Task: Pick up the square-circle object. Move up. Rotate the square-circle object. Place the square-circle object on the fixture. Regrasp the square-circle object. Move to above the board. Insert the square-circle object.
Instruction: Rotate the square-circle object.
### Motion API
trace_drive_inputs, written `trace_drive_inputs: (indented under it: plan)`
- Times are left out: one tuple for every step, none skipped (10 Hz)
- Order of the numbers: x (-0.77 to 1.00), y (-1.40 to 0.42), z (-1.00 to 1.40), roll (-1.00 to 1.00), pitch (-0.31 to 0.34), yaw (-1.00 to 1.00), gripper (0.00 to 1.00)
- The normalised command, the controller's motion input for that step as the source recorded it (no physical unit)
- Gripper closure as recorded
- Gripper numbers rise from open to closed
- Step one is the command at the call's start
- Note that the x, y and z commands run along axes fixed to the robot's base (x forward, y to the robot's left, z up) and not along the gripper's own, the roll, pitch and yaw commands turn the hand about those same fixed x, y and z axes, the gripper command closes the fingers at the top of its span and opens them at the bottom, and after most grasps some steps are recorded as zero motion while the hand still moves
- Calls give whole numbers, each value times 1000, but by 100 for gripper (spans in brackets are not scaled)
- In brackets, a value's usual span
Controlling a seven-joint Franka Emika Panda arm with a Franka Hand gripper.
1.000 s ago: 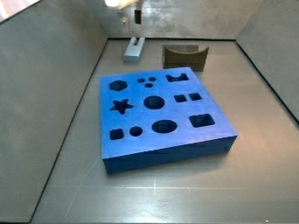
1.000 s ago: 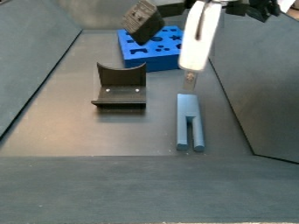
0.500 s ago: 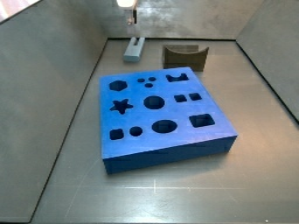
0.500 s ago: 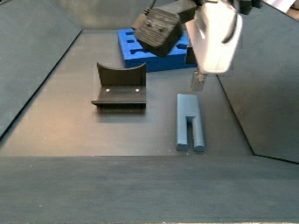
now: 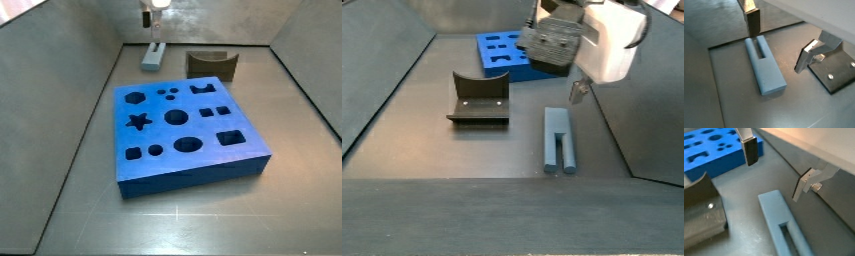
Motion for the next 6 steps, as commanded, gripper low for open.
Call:
trace_drive_inputs:
  plan:
    - [13,-8,-38,-2,5,1000,0]
    - [13,-8,-38,-2,6,1000,0]
    - [13,-8,-38,-2,6,1000,0]
    - [13,-8,-38,-2,7,1000,0]
    - [13,-8,-38,-2,7,1000,0]
    - [13,-8,-37,-3,8,1000,0]
